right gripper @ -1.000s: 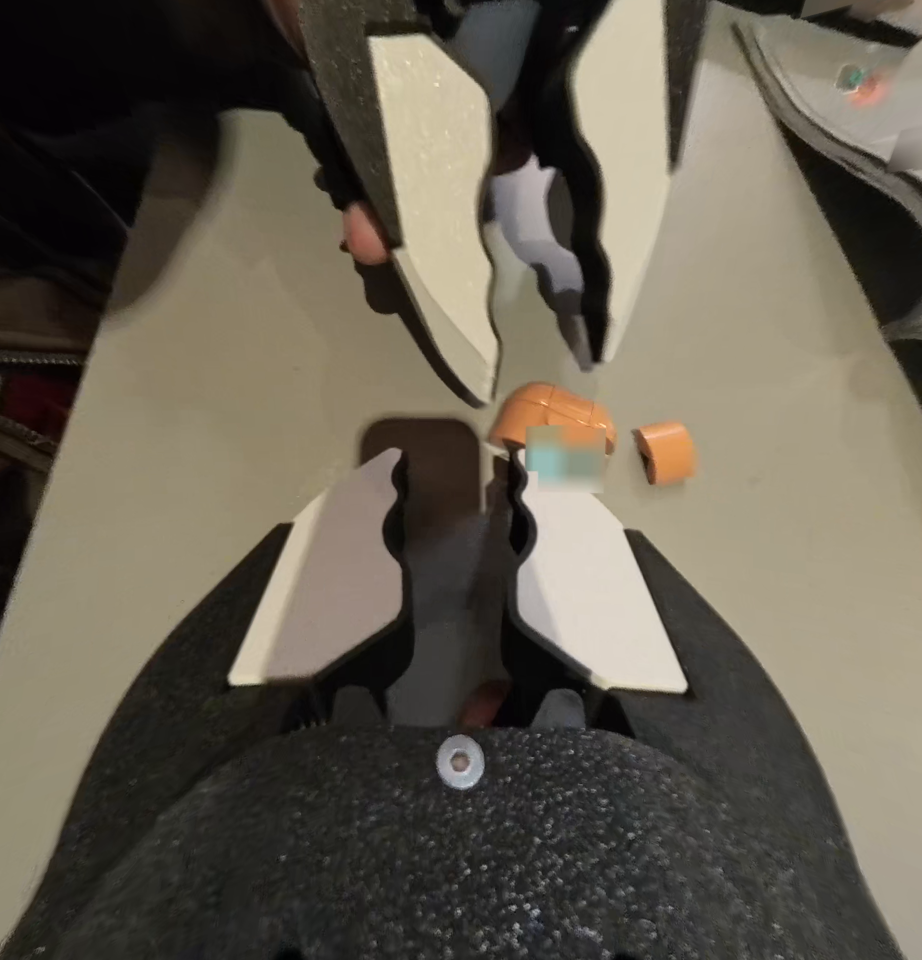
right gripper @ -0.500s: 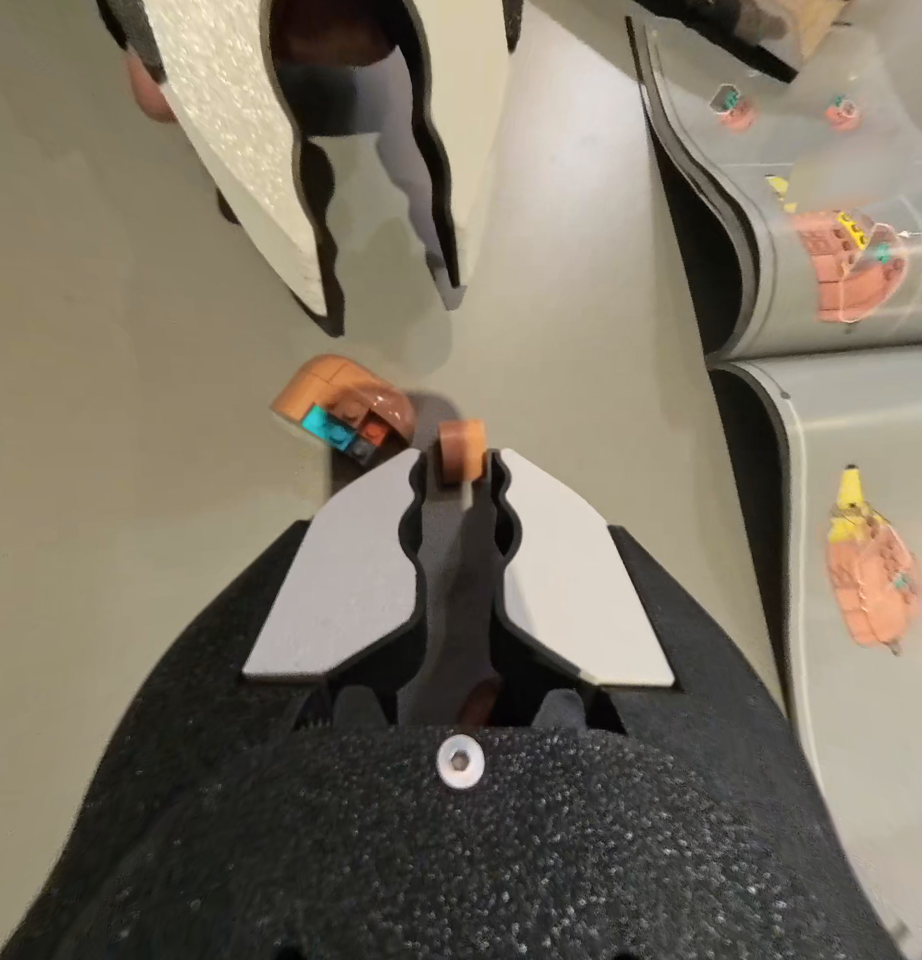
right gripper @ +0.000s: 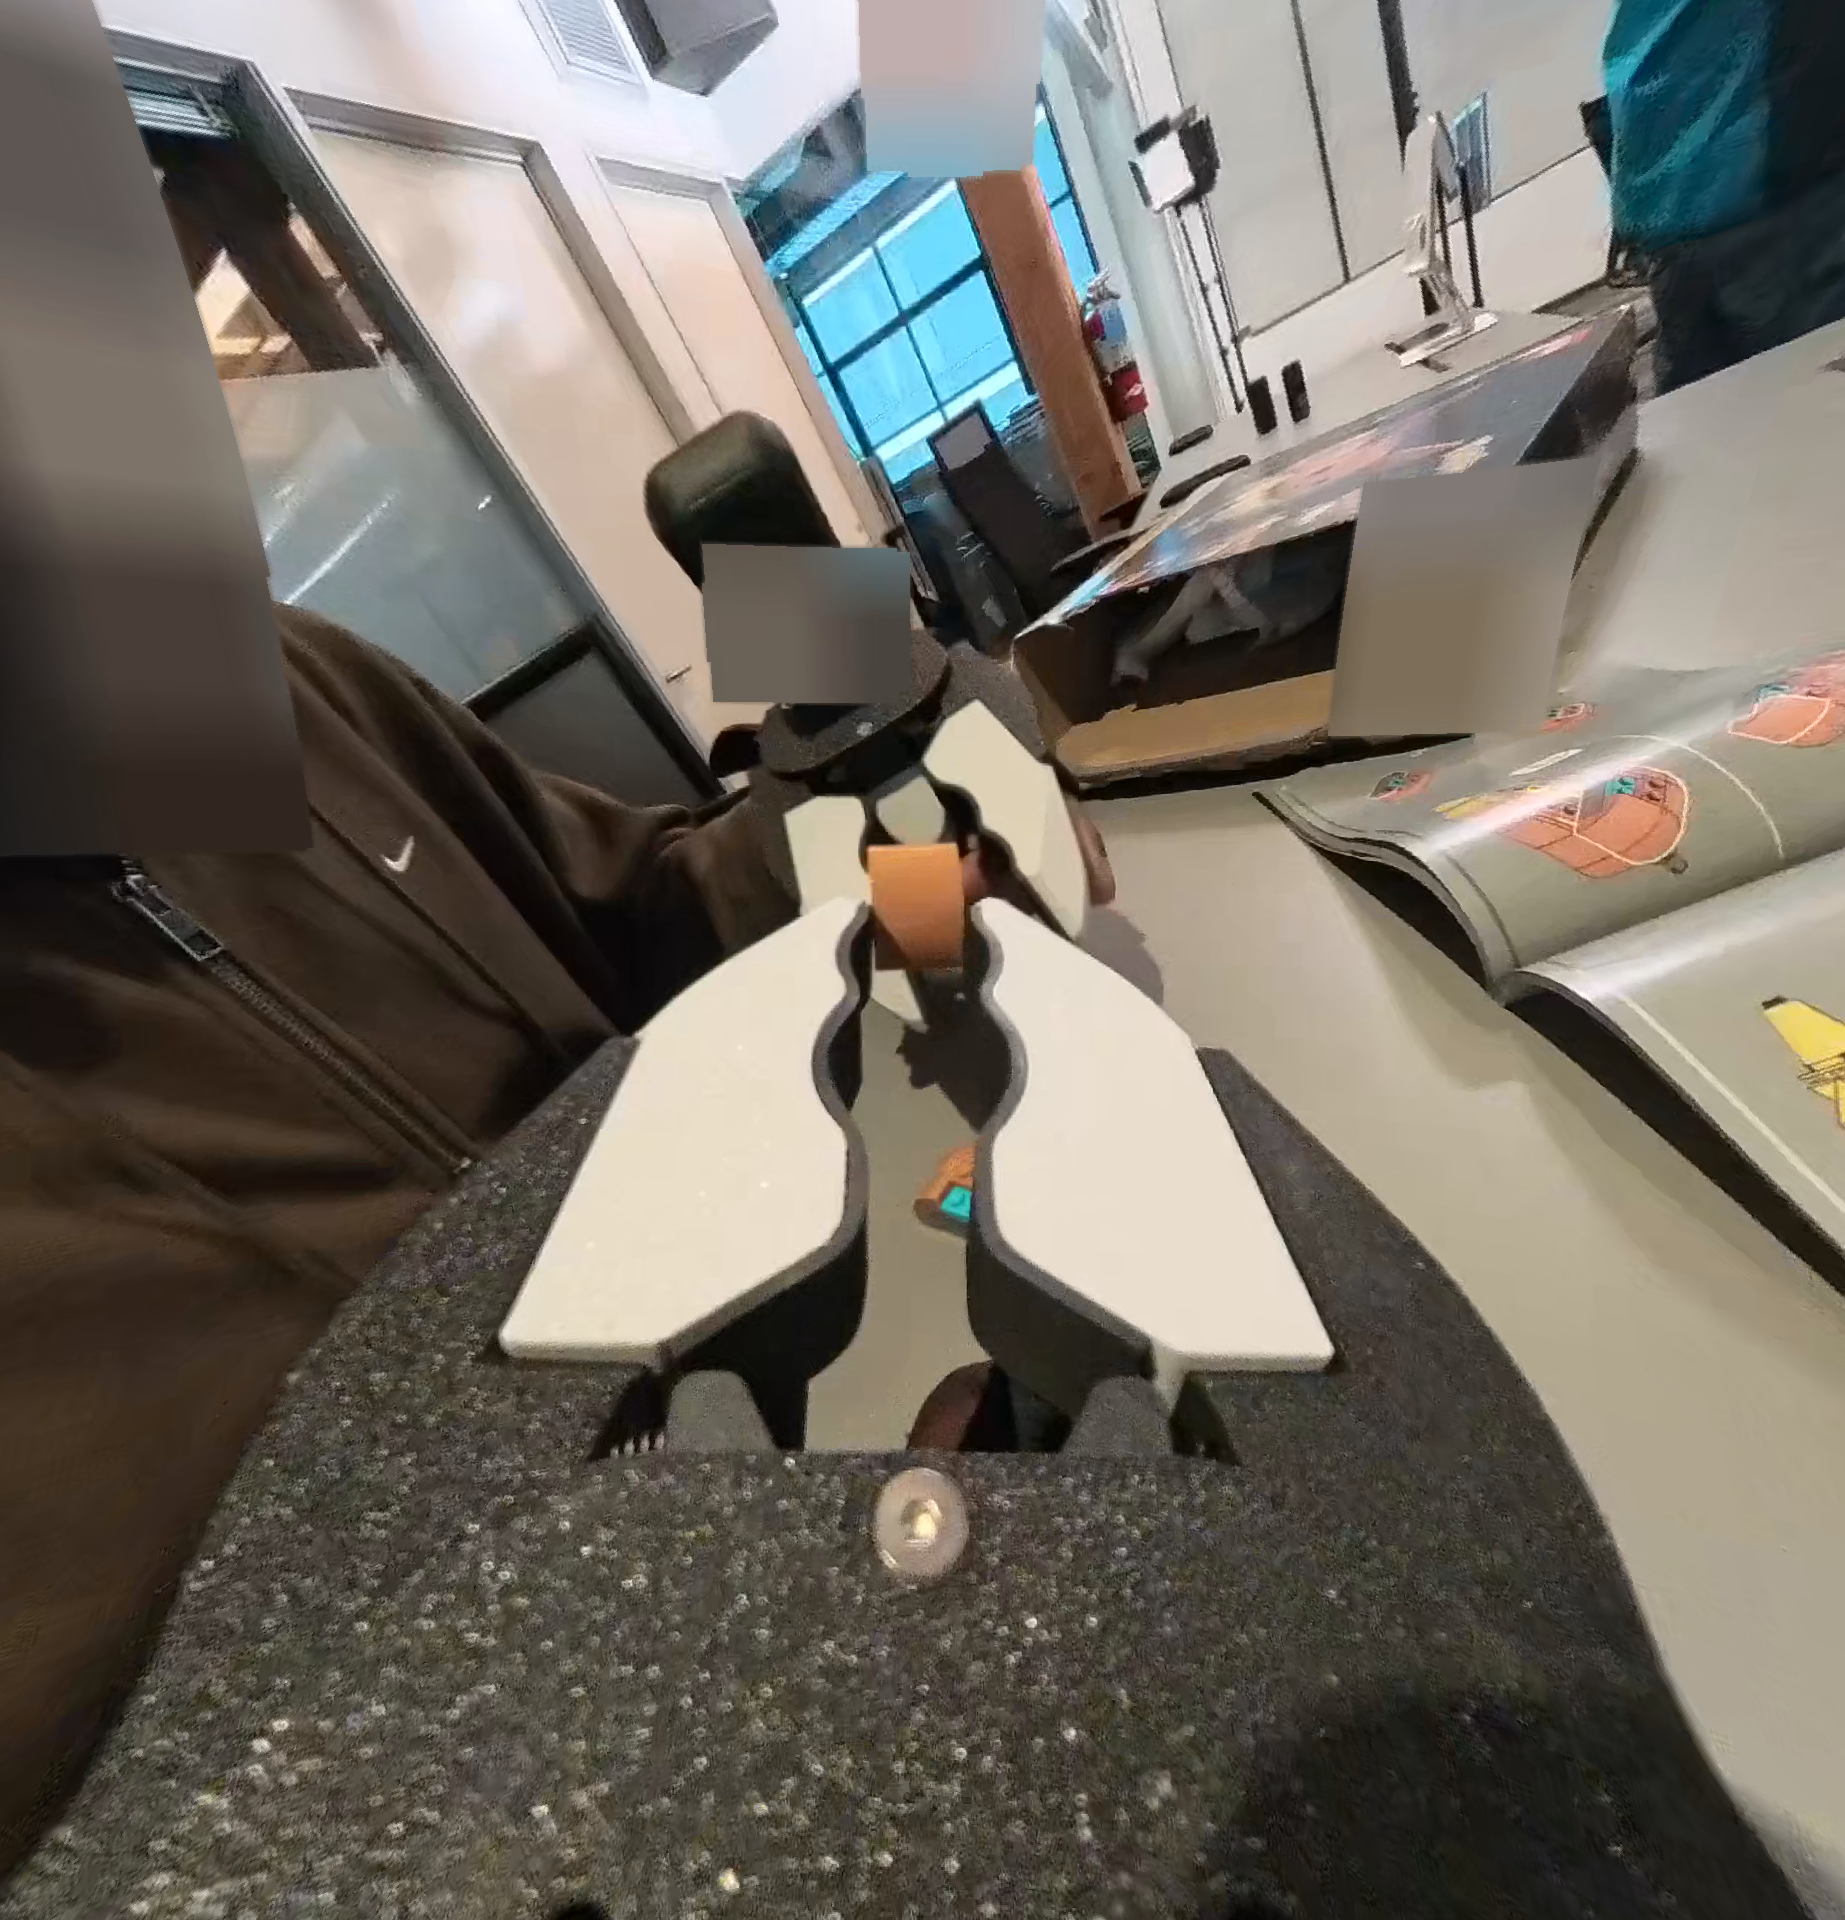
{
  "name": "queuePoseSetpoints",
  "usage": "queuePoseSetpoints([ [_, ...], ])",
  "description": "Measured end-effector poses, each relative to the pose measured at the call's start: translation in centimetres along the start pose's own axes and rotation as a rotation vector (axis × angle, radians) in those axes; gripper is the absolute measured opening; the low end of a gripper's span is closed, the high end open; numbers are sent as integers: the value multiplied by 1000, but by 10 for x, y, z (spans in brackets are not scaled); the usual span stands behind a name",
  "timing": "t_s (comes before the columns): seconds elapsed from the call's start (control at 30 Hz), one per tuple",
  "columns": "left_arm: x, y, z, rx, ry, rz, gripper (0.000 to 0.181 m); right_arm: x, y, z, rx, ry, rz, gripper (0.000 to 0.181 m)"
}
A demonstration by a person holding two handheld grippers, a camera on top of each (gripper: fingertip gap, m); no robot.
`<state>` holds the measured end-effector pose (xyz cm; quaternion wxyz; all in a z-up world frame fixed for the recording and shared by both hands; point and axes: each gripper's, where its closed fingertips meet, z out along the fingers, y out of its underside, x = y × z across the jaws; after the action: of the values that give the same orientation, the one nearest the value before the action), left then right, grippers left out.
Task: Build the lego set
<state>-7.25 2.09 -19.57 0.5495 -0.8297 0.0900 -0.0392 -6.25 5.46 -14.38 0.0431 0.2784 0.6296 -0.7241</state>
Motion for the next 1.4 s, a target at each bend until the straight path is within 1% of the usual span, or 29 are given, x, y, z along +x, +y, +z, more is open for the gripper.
queuePoseSetpoints([
  [0.1,3,-14,0,69,-20,59,41,6,5,3,-17,45,57,16],
  [0.17,1,-22,-1,107,-65,127,41,16,13,7,-62,138,118,16],
  [0.23,-1,-26,-2,117,-127,244,41,20,21,11,-125,218,170,17],
  [0.33,-6,-25,-1,81,-242,460,39,16,31,19,-186,313,259,17],
  [0.43,-7,-21,6,11,-341,678,38,12,34,24,-185,379,330,17],
  [0.5,-4,-19,12,-15,-380,780,39,10,35,26,-162,398,376,16],
  [0.6,-1,-20,16,-31,-429,881,36,7,37,26,-143,407,416,16],
  [0.67,0,-23,17,-17,-461,929,30,5,39,26,-133,409,435,16],
  [0.73,3,-25,18,-10,-471,960,24,4,39,25,-116,410,452,17],
  [0.8,4,-24,19,-16,-468,965,23,5,40,23,-113,420,461,17],
  [0.87,6,-21,21,-21,-439,947,22,6,42,23,-102,421,478,17],
  [0.93,8,-19,24,-14,-401,893,22,9,44,21,-101,432,480,21],
  [1.0,8,-16,26,-12,-346,803,22,11,42,19,-81,430,471,29],
  [1.07,7,-10,27,-9,-267,659,22,13,37,15,-63,438,419,33],
  [1.17,9,-8,25,30,-97,355,21,11,28,5,-75,449,215,36],
  [1.2,11,-10,23,56,-18,237,8,10,25,1,-93,453,108,36],
  [1.3,21,-22,12,150,270,-121,8,5,23,-9,-194,470,-244,36],
  [1.33,22,-26,9,176,342,-205,8,4,24,-10,-233,470,-317,35],
  [1.37,21,-27,8,183,380,-266,8,4,27,-11,-274,468,-362,35],
  [1.4,18,-22,11,157,386,-299,8,5,31,-11,-319,471,-396,34],
])
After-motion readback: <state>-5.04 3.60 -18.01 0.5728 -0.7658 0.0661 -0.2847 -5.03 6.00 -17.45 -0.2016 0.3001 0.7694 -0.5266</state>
